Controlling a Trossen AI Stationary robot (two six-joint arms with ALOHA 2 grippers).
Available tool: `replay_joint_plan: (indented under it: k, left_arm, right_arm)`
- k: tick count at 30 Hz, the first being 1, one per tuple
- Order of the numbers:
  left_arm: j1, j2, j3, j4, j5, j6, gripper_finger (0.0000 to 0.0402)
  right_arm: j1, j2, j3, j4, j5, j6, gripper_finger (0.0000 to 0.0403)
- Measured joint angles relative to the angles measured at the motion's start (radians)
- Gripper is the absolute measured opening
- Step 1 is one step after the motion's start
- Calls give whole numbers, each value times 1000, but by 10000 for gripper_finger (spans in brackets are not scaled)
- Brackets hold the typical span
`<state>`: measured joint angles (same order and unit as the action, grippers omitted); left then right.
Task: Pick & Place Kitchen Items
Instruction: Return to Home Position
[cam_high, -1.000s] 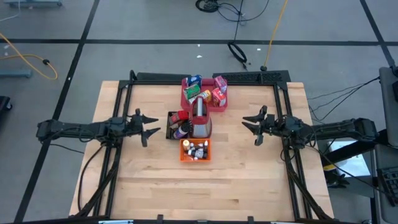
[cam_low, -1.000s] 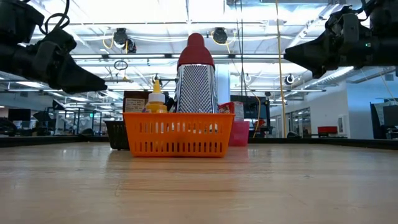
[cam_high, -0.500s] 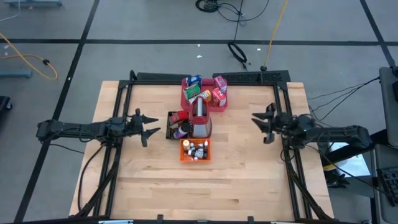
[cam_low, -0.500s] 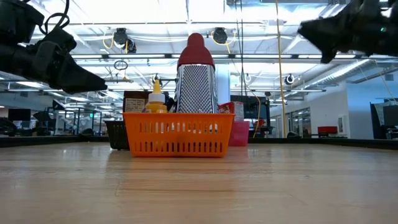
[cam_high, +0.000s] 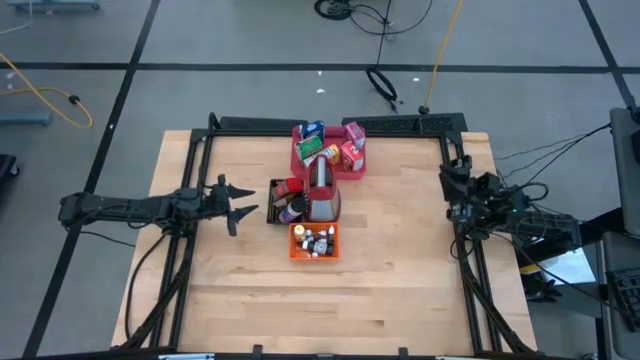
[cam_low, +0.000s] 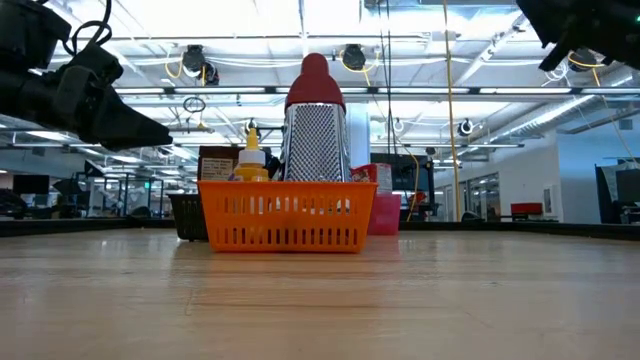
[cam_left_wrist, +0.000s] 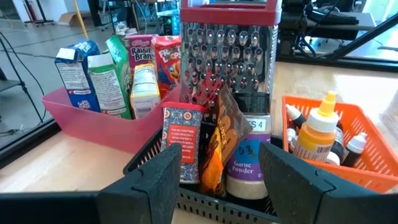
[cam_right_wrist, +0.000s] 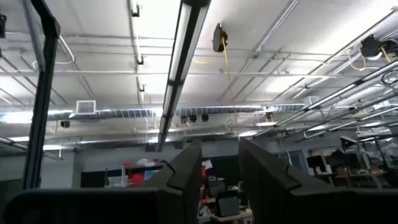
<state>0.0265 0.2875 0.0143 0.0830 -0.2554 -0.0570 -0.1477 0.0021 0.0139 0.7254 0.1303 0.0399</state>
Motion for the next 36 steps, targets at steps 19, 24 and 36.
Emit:
replay_joint_plan:
  k: [19, 24, 36]
  left_arm:
    - [0, 1, 0, -3, 0, 0, 216]
    - [0, 1, 0, -3, -1, 0, 216]
    - [0, 1, 0, -4, -1, 0, 216]
  right_arm:
    - [12, 0, 0, -402, -236, 0, 100]
    - [12, -1, 0, -575, -309, 2, 100]
    - [12, 6, 0, -659, -311, 1, 100]
